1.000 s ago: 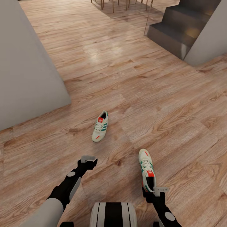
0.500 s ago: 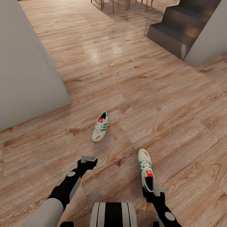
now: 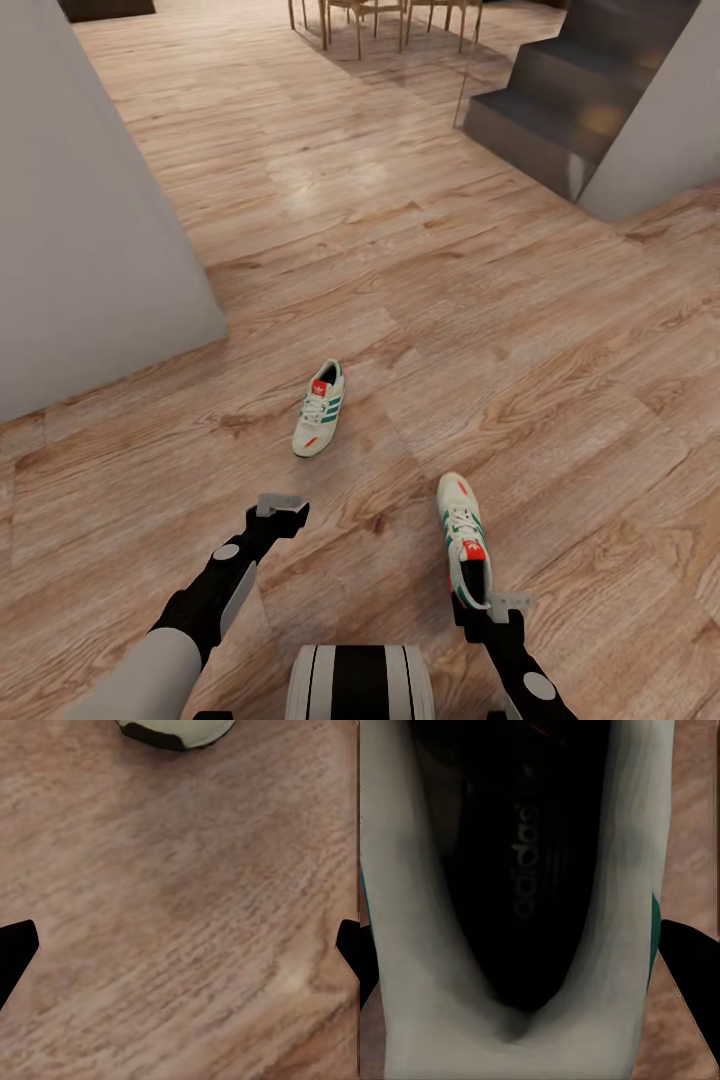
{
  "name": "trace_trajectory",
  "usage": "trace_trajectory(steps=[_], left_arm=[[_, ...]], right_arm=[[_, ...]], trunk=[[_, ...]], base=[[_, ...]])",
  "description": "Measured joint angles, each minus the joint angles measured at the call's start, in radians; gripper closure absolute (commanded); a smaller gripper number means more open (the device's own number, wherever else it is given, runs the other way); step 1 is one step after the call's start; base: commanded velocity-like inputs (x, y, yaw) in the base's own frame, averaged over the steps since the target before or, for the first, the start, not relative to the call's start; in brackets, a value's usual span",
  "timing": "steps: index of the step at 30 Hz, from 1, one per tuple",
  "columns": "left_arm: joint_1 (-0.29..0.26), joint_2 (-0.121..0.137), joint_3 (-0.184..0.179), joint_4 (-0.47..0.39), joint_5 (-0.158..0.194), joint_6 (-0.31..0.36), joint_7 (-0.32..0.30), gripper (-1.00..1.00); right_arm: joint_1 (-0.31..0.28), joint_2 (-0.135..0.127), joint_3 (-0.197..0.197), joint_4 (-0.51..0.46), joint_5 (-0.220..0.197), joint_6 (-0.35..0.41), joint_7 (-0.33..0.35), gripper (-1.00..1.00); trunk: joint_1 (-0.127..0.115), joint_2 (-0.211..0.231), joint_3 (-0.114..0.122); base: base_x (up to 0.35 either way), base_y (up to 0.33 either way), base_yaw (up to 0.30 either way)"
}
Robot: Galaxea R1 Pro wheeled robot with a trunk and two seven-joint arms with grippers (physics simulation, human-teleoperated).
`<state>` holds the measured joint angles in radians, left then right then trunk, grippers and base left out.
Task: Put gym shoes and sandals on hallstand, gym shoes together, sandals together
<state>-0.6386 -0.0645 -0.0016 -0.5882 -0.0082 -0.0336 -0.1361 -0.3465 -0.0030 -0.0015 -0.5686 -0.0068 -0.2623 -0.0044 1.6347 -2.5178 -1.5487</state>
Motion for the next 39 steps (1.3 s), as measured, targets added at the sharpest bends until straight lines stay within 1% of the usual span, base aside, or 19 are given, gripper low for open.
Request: trace_trajectory(steps=[18,21,22,24,25,26,27,28,29,30,31,32,35,39], left_arm=[[-0.001,-0.001,0.0,-0.001,0.0,0.004,0.0,-1.0],[-0.001,-0.001,0.0,-0.015,0.0,0.035,0.0,-1.0],[-0.001,-0.001,-0.001,-0.028,0.0,0.047,0.001,-1.0],[-0.001,-0.002,-0.003,-0.068,0.0,0.078,0.001,-1.0],[-0.001,-0.003,-0.003,-0.075,0.0,0.084,0.001,-1.0],[-0.001,-0.003,-0.003,-0.088,0.0,0.092,0.001,-1.0],[-0.001,-0.009,-0.006,-0.144,0.0,0.129,0.001,-1.0],[-0.001,-0.01,-0.006,-0.151,0.0,0.135,0.001,-1.0],[-0.001,-0.011,-0.007,-0.155,0.001,0.14,0.001,-1.0],[-0.001,-0.011,-0.007,-0.154,0.001,0.14,0.001,-1.0],[-0.001,-0.011,-0.007,-0.154,0.001,0.141,0.001,-1.0],[-0.001,-0.011,-0.007,-0.154,0.001,0.142,0.002,-1.0],[-0.001,-0.011,-0.007,-0.154,0.001,0.143,0.002,-1.0],[-0.001,-0.01,-0.006,-0.154,0.001,0.144,0.001,-1.0]], right_arm=[[0.0,0.0,0.0,-0.008,0.003,0.003,0.0,1.0],[0.0,0.0,-0.001,-0.015,0.003,0.022,0.0,1.0],[0.0,0.0,-0.001,-0.02,0.003,0.041,0.001,1.0],[0.0,-0.001,-0.002,-0.056,0.003,0.144,0.002,1.0],[0.0,-0.001,-0.002,-0.067,0.003,0.172,0.002,1.0],[0.0,-0.001,-0.002,-0.095,0.003,0.233,0.001,1.0],[0.0,0.001,0.001,-0.226,0.003,0.493,0.001,1.0],[0.0,0.001,0.002,-0.34,0.006,0.558,0.0,1.0],[0.0,0.002,0.003,-0.509,0.01,0.612,-0.001,1.0],[0.0,0.002,0.003,-0.654,0.011,0.63,-0.001,1.0],[0.0,0.003,0.003,-0.685,0.011,0.65,-0.001,1.0],[0.0,0.003,0.003,-0.643,0.008,0.683,-0.001,1.0],[0.001,0.003,0.003,-0.647,0.005,0.705,-0.001,1.0],[0.002,0.003,0.003,-0.648,0.003,0.709,-0.001,1.0]], trunk=[[-0.008,0.004,0.07],[-0.009,0.005,0.081],[-0.01,0.005,0.085],[-0.011,0.006,0.093],[-0.011,0.006,0.097],[-0.012,0.006,0.101],[-0.012,0.006,0.105],[-0.013,0.007,0.108],[-0.013,0.007,0.112],[-0.014,0.007,0.116],[-0.014,0.007,0.12],[-0.014,0.008,0.124],[-0.016,0.008,0.136],[-0.018,0.009,0.151]], base=[[0.0,0.0,0.0],[0.0,0.0,0.0],[0.0,0.0,0.0],[0.0,0.0,0.0],[0.0,0.0,0.0],[0.0,0.0,0.0],[0.0,0.0,0.0],[0.0,0.0,0.0],[0.0,0.0,0.0],[0.0,0.0,0.0],[0.0,0.0,0.0],[0.0,0.0,0.0],[0.0,0.0,0.0],[0.0,0.0,0.0]])
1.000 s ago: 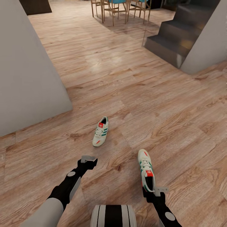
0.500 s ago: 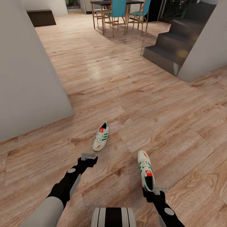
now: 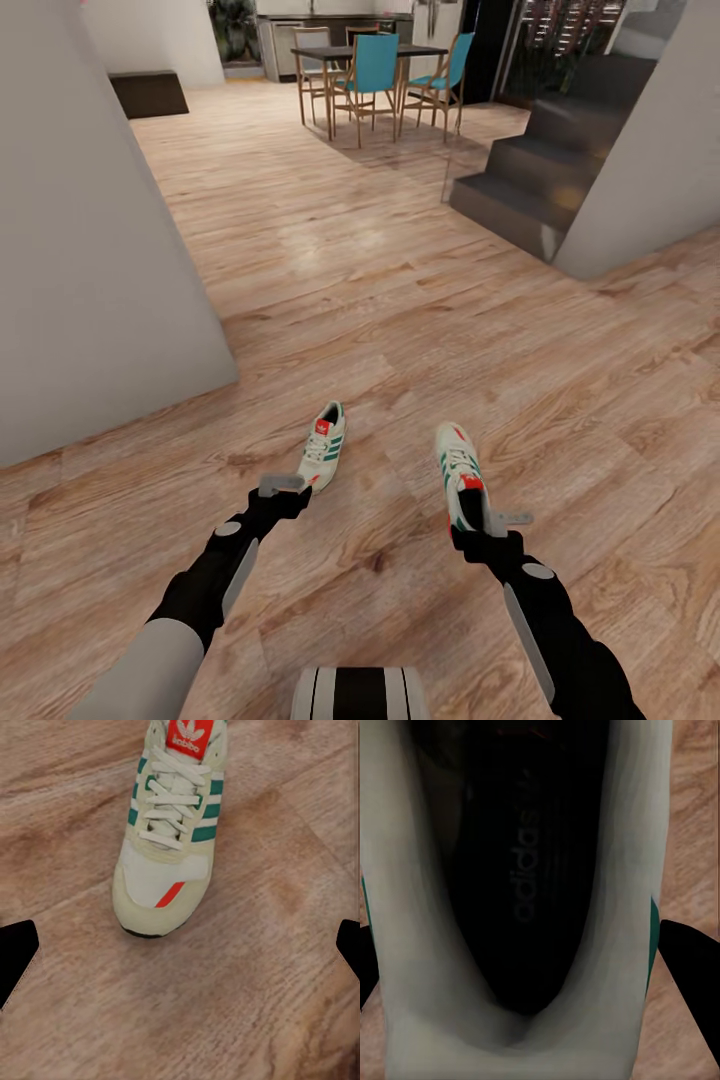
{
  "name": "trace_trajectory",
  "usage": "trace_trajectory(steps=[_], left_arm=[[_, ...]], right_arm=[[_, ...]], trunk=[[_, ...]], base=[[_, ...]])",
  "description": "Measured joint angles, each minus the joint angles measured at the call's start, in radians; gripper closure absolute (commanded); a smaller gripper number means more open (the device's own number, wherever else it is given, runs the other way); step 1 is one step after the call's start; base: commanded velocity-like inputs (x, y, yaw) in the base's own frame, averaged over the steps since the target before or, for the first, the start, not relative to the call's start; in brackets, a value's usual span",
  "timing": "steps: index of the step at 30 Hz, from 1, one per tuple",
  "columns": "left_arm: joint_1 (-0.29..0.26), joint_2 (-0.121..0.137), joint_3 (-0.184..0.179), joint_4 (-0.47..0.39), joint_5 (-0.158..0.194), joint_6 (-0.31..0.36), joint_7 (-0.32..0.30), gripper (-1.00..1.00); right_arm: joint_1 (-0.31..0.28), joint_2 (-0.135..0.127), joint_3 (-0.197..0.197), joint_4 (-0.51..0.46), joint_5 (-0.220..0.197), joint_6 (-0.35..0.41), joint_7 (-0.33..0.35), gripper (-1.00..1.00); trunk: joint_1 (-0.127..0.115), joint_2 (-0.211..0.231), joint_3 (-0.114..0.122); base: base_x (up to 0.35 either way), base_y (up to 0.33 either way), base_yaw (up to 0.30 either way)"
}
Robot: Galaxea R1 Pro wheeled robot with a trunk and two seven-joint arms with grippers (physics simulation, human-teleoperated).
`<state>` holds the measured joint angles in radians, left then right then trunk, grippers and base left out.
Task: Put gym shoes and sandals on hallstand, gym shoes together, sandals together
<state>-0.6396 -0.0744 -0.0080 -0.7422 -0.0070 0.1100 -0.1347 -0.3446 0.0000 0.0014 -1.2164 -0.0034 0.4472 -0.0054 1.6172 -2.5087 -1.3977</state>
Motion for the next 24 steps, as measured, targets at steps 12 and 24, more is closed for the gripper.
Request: trace_trajectory(steps=[12,24], left_arm=[[0.0,0.001,0.002,-0.001,0.0,0.088,0.0,-1.0],[0.0,0.002,0.003,-0.001,0.0,0.1,0.0,-1.0]], right_arm=[[0.002,0.0,0.001,0.0,0.0,0.001,0.0,1.0],[0.003,0.0,0.0,0.001,-0.001,-0.007,0.002,1.0]], trunk=[[-0.005,0.003,0.057],[-0.011,0.006,0.123]], base=[[0.0,0.0,0.0],[0.0,0.0,0.0]])
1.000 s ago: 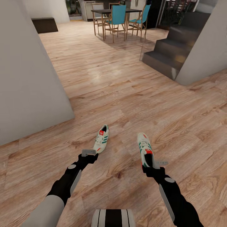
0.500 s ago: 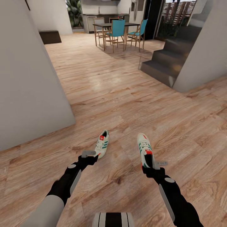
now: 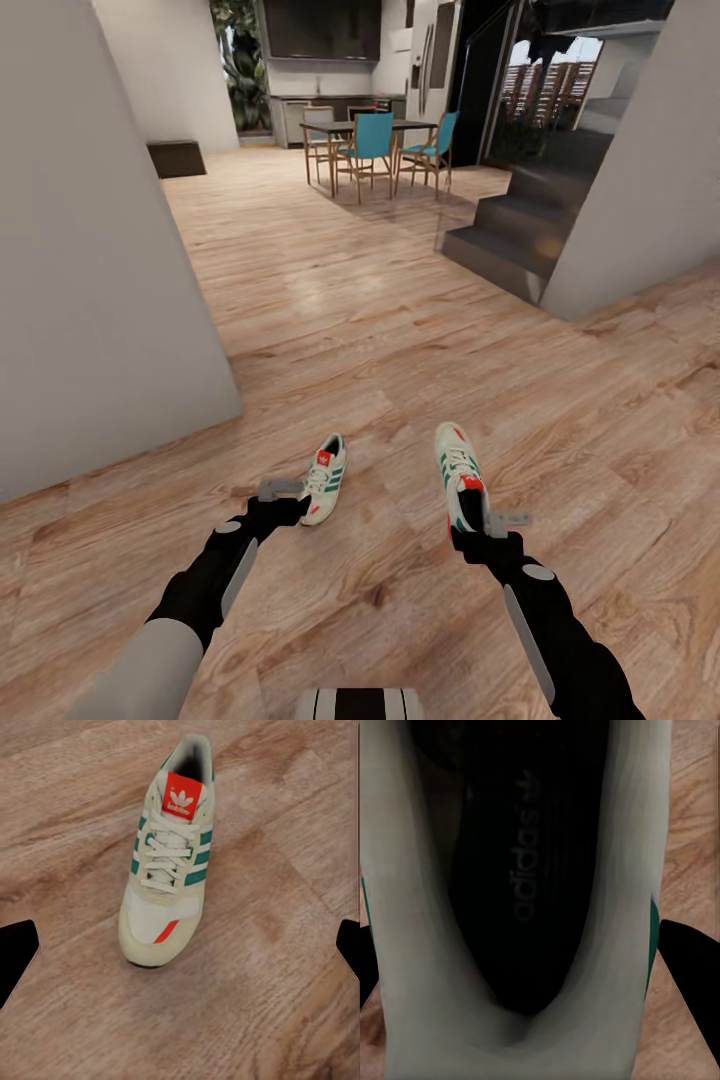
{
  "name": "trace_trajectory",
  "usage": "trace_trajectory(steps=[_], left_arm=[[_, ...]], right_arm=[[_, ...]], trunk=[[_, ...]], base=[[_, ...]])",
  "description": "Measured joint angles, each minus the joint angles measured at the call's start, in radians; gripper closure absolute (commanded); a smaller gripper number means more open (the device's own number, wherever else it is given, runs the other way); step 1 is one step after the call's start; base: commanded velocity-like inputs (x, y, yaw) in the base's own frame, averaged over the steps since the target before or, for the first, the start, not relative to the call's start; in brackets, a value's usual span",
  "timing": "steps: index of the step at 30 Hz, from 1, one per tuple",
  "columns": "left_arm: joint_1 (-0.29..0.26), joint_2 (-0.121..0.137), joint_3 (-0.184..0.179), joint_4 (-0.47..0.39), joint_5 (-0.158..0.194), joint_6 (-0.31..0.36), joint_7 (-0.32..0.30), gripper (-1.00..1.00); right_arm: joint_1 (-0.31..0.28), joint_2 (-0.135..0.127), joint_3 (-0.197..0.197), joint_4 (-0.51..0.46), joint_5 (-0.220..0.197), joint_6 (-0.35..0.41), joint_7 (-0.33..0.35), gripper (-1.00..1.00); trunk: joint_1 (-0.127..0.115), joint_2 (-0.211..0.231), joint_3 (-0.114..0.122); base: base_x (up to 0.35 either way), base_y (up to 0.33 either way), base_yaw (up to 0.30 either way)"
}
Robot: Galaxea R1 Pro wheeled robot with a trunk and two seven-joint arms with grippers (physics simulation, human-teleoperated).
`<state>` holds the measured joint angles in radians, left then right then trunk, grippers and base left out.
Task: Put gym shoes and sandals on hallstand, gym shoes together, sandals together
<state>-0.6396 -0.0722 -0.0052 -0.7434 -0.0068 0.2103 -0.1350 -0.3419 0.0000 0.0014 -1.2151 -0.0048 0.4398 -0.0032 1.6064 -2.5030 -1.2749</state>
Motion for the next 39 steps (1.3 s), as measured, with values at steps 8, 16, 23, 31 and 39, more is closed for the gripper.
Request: trace_trajectory(steps=[8,16,23,31,39], left_arm=[[0.0,0.0,0.001,0.0,0.0,0.001,0.0,-1.0],[0.0,0.0,0.001,0.0,0.0,0.002,0.0,-1.0],[0.0,0.0,0.001,0.0,0.0,0.002,0.0,-1.0],[0.0,0.0,0.001,0.0,0.0,0.002,0.0,-1.0],[0.0,0.0,0.003,0.0,0.0,0.001,0.0,-1.0]], right_arm=[[0.0,0.0,0.0,0.002,-0.002,0.0,0.0,1.0],[0.0,0.0,0.0,0.003,-0.002,0.0,0.001,1.0],[0.0,0.0,0.0,0.003,-0.002,0.0,0.001,1.0],[0.0,0.0,0.0,0.003,-0.002,-0.001,-0.001,1.0],[0.0,0.0,0.0,0.003,-0.002,-0.001,0.0,1.0]], trunk=[[-0.004,0.002,0.044],[-0.014,0.017,0.087],[-0.041,0.066,0.12],[-0.06,0.101,0.146],[-0.06,0.101,0.149]], base=[[0.0,0.0,0.0],[0.0,0.0,0.0],[0.0,0.0,0.0],[0.0,0.0,0.0],[0.0,0.0,-0.144]])
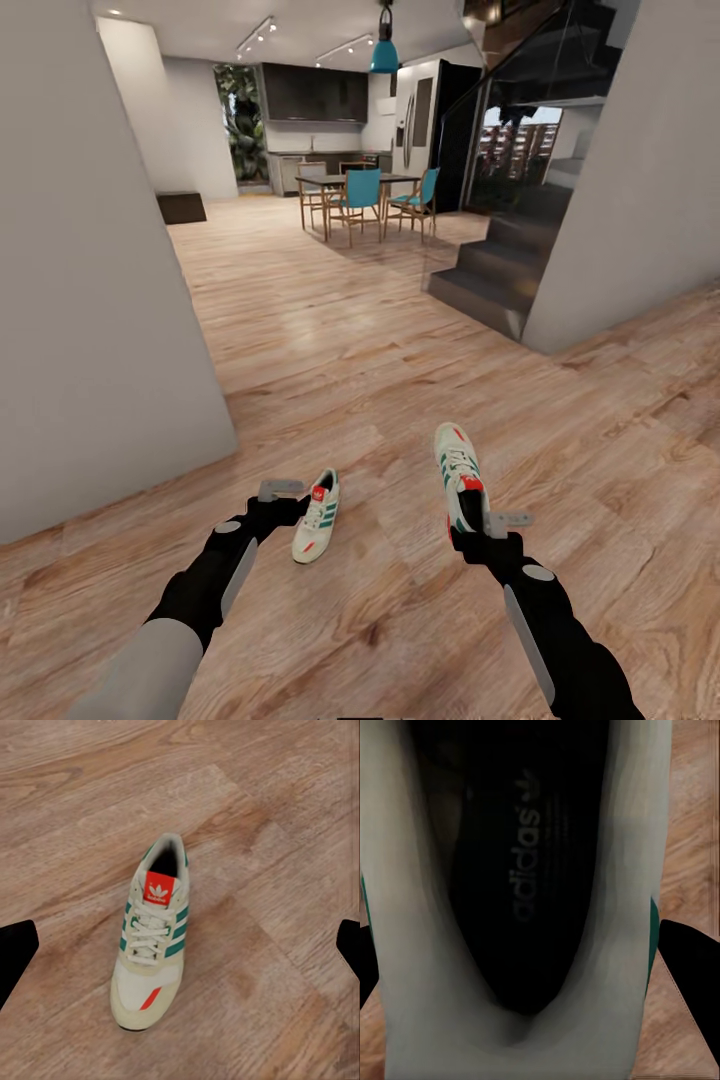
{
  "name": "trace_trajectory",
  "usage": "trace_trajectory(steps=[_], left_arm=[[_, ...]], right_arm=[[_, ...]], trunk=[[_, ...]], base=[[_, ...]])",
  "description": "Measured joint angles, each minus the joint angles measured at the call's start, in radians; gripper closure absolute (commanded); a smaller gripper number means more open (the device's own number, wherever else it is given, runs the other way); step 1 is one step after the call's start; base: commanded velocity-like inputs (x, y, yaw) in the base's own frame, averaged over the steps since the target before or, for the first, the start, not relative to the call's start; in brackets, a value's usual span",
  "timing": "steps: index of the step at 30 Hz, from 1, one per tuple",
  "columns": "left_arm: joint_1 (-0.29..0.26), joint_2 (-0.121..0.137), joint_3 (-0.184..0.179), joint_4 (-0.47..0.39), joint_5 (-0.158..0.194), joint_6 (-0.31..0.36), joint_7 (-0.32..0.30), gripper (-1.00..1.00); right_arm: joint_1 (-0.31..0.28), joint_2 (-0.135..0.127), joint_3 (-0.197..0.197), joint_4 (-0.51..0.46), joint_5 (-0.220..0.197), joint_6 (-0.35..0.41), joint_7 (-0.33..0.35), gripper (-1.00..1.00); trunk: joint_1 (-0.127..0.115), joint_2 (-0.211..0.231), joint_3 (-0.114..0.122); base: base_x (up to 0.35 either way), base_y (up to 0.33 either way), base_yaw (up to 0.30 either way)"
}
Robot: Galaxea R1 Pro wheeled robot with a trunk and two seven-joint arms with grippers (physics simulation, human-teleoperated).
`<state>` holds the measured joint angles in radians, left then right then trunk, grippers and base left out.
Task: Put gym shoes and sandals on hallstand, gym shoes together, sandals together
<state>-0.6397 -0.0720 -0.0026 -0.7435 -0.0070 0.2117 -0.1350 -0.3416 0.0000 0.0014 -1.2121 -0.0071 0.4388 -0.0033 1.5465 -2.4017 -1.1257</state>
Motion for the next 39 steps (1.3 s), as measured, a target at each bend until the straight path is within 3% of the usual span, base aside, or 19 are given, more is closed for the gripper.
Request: trace_trajectory(steps=[3,12,22,39], left_arm=[[0.0,0.0,0.0,0.0,0.0,0.0,0.0,-1.0],[0.0,0.0,0.0,0.0,0.0,0.0,0.0,-1.0],[0.0,0.0,0.0,0.0,0.0,0.001,0.0,-1.0],[0.0,0.002,0.002,0.0,0.0,0.002,0.0,-1.0]], right_arm=[[0.0,0.0,0.0,0.0,0.0,0.0,0.0,1.0],[0.0,0.0,0.0,0.0,0.0,0.0,0.0,1.0],[0.0,0.0,-0.002,0.0,0.0,0.0,0.0,1.0],[0.0,0.0,-0.003,0.0,0.0,0.0,0.0,1.0]], trunk=[[0.0,0.0,0.002],[0.034,-0.063,-0.021],[0.034,-0.063,-0.015],[0.034,-0.063,-0.005]], base=[[0.0,0.0,-0.259],[0.0,0.0,-0.274],[0.019,0.0,-0.276],[0.324,0.0,-0.276]])
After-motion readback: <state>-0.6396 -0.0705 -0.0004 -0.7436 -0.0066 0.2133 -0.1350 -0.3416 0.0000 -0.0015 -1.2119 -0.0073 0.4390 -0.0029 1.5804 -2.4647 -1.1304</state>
